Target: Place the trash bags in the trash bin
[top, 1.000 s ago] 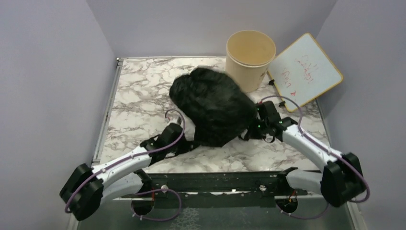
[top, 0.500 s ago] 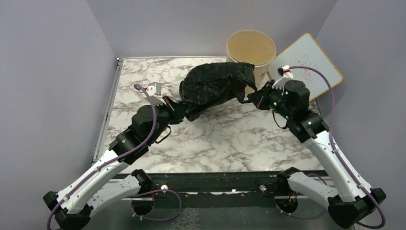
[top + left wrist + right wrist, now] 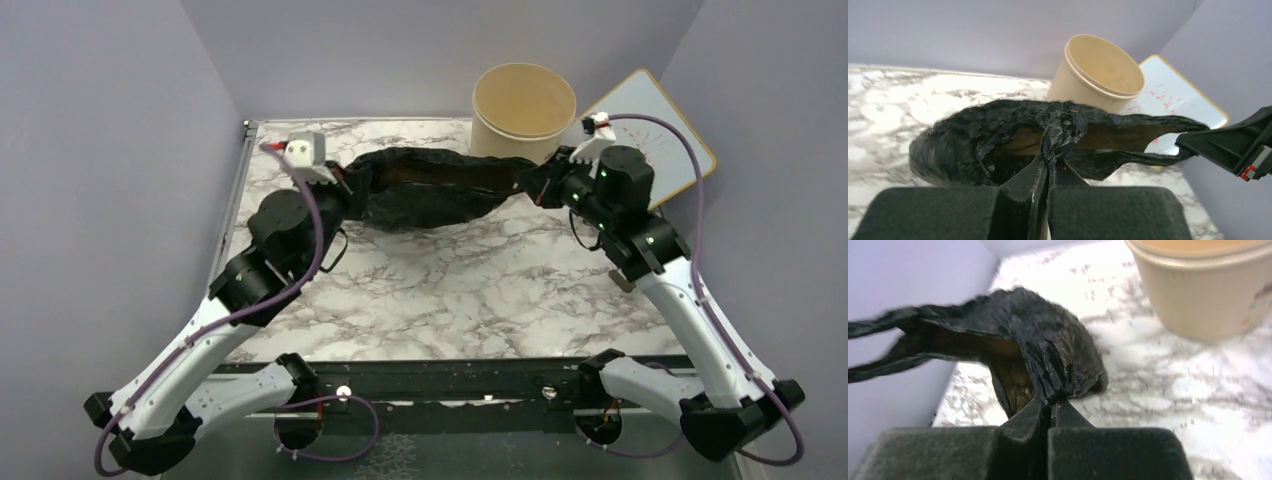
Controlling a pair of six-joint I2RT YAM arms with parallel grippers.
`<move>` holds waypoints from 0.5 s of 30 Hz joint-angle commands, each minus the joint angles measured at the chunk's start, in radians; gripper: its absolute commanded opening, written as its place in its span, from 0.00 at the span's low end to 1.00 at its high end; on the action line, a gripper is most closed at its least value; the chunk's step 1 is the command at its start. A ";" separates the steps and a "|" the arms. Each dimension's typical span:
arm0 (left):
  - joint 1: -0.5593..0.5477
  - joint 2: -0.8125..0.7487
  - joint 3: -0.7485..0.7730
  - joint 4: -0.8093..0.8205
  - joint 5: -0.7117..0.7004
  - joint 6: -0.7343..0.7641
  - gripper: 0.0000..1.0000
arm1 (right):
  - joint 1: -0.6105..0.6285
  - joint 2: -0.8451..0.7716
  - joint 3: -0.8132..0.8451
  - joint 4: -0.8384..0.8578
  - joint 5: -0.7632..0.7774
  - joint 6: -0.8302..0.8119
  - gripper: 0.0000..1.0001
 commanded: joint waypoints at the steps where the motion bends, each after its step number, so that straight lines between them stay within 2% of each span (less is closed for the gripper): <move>1: 0.000 -0.198 -0.289 0.165 -0.003 -0.176 0.00 | 0.001 -0.069 -0.082 0.123 -0.044 0.003 0.01; 3: 0.002 -0.264 -0.421 0.165 0.057 -0.263 0.00 | 0.001 -0.037 -0.113 0.042 -0.079 0.029 0.00; 6: 0.000 -0.250 -0.470 0.108 0.203 -0.360 0.00 | 0.001 0.014 -0.124 -0.087 -0.116 0.062 0.01; 11: 0.001 -0.169 -0.447 0.181 0.339 -0.315 0.00 | 0.001 -0.038 -0.198 0.050 -0.168 0.137 0.00; 15: 0.000 -0.059 -0.340 0.226 0.458 -0.239 0.00 | 0.001 -0.043 -0.155 0.129 -0.181 0.163 0.01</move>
